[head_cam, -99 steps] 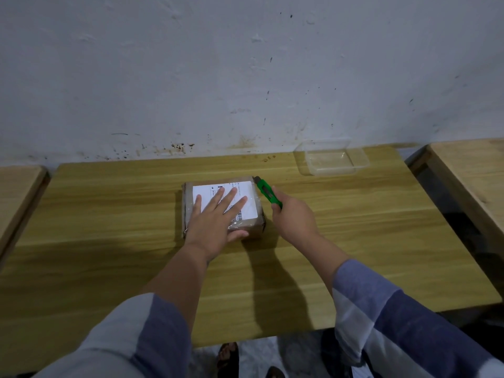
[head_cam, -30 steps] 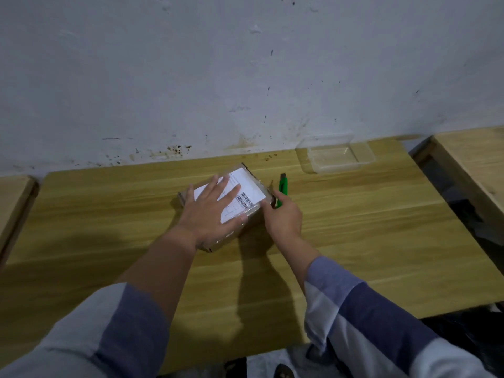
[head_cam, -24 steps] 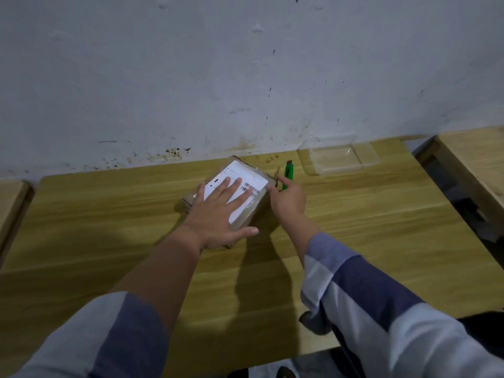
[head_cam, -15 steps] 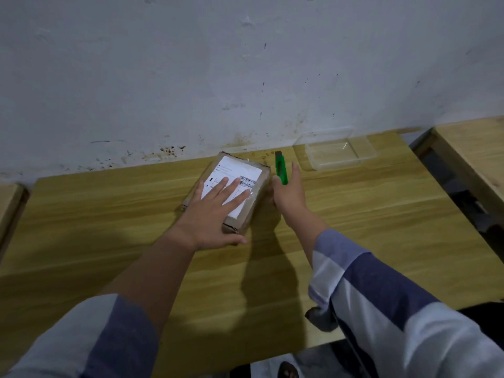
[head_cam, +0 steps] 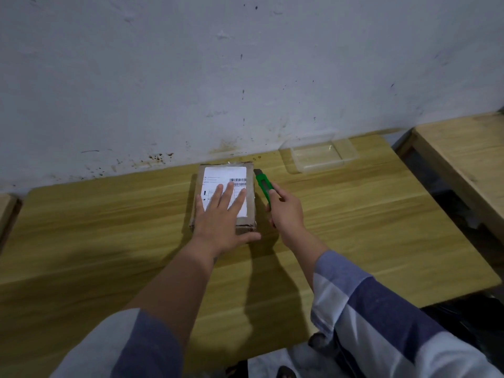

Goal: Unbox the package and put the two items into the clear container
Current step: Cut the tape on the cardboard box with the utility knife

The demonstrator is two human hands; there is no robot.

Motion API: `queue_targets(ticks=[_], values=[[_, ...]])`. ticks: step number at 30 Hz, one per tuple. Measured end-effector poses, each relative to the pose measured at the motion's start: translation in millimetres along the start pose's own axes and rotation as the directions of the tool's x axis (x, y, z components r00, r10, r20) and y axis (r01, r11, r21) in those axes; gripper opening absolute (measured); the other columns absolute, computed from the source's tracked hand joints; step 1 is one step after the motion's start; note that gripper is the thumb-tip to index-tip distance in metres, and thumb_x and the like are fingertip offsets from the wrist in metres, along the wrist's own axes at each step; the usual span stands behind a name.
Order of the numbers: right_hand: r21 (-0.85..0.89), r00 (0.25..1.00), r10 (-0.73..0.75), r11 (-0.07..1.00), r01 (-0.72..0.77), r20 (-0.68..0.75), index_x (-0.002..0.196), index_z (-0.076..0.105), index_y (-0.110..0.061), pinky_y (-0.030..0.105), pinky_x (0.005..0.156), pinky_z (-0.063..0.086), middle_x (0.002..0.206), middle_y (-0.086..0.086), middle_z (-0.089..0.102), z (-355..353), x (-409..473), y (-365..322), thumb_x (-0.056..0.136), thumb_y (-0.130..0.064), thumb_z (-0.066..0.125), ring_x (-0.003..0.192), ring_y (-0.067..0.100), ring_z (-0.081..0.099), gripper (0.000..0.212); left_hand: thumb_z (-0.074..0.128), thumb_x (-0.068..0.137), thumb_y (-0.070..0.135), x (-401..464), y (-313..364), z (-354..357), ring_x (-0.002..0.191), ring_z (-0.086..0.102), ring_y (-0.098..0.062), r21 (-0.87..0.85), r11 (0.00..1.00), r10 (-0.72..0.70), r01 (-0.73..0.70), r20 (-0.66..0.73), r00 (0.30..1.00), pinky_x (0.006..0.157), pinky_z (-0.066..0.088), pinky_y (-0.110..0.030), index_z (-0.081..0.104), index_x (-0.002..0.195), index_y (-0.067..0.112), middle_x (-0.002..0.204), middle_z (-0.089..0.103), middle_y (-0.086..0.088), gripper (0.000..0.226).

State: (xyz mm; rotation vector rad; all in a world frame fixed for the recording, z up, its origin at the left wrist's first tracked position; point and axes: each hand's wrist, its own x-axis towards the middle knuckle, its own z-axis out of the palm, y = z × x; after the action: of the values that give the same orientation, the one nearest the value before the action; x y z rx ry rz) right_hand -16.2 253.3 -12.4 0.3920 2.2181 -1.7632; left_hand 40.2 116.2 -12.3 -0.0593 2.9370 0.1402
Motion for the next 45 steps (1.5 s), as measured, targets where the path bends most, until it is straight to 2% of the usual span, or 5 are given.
queue_targets(ticks=[5,9,14,22,45], values=[[-0.074,1.000,-0.016,0.997,0.016,0.002,0.128,0.055,-0.035,0.025,0.054,0.042,0.096,-0.003,0.053,-1.6,3.4,-4.1,0.096,-0.030,0.047,0.071,0.014,0.051,0.034,0.025,0.064,0.087,5.0,-22.9,-4.7,0.147,-0.019,-0.015,0.049,0.993,0.109,-0.109,-0.004,0.994,0.115,-0.011,-0.054,-0.010,0.150,0.036,0.160,-0.018,0.007,0.106],[-0.128,0.999,-0.048,0.991,0.049,0.009,0.129,0.054,-0.034,0.034,0.071,0.048,0.100,0.001,0.061,-0.1,3.9,-2.0,0.096,-0.030,0.046,0.086,0.017,0.050,0.035,0.024,0.068,0.085,3.3,-19.6,3.1,0.147,-0.017,-0.016,0.055,0.993,0.104,-0.101,-0.057,0.993,0.115,-0.009,-0.055,-0.009,0.150,0.036,0.160,-0.016,0.006,0.101],[-0.220,0.992,-0.120,0.967,0.125,0.038,0.130,0.054,-0.032,0.032,0.076,0.050,0.128,0.005,0.063,-7.1,-4.5,-1.1,0.096,-0.028,0.045,0.096,0.022,0.062,0.036,0.029,0.073,0.083,4.1,-17.5,3.4,0.147,-0.017,-0.016,0.037,0.997,0.076,-0.074,-0.063,0.995,0.115,-0.007,-0.056,-0.007,0.150,0.037,0.160,-0.015,0.007,0.098],[-0.364,0.978,-0.183,0.908,0.207,0.102,0.131,0.055,-0.026,0.028,0.085,0.049,0.130,0.003,0.062,-24.5,-14.8,-9.0,0.096,-0.022,0.045,0.111,0.024,0.061,0.037,0.029,0.073,0.083,4.6,-15.6,4.1,0.147,-0.017,-0.016,0.047,0.997,0.065,-0.062,-0.049,0.997,0.115,-0.007,-0.056,-0.008,0.150,0.036,0.160,-0.016,0.006,0.098],[-0.481,0.967,-0.204,0.839,0.254,0.156,0.130,0.057,-0.022,0.035,0.093,0.051,0.127,0.005,0.065,-49.7,-72.8,7.2,0.094,-0.018,0.047,0.114,0.025,0.061,0.038,0.031,0.073,0.084,-1.2,-8.9,3.9,0.148,-0.016,-0.015,0.032,0.999,0.011,-0.010,-0.031,0.999,0.117,-0.005,-0.056,-0.008,0.150,0.038,0.160,-0.016,0.008,0.098]])
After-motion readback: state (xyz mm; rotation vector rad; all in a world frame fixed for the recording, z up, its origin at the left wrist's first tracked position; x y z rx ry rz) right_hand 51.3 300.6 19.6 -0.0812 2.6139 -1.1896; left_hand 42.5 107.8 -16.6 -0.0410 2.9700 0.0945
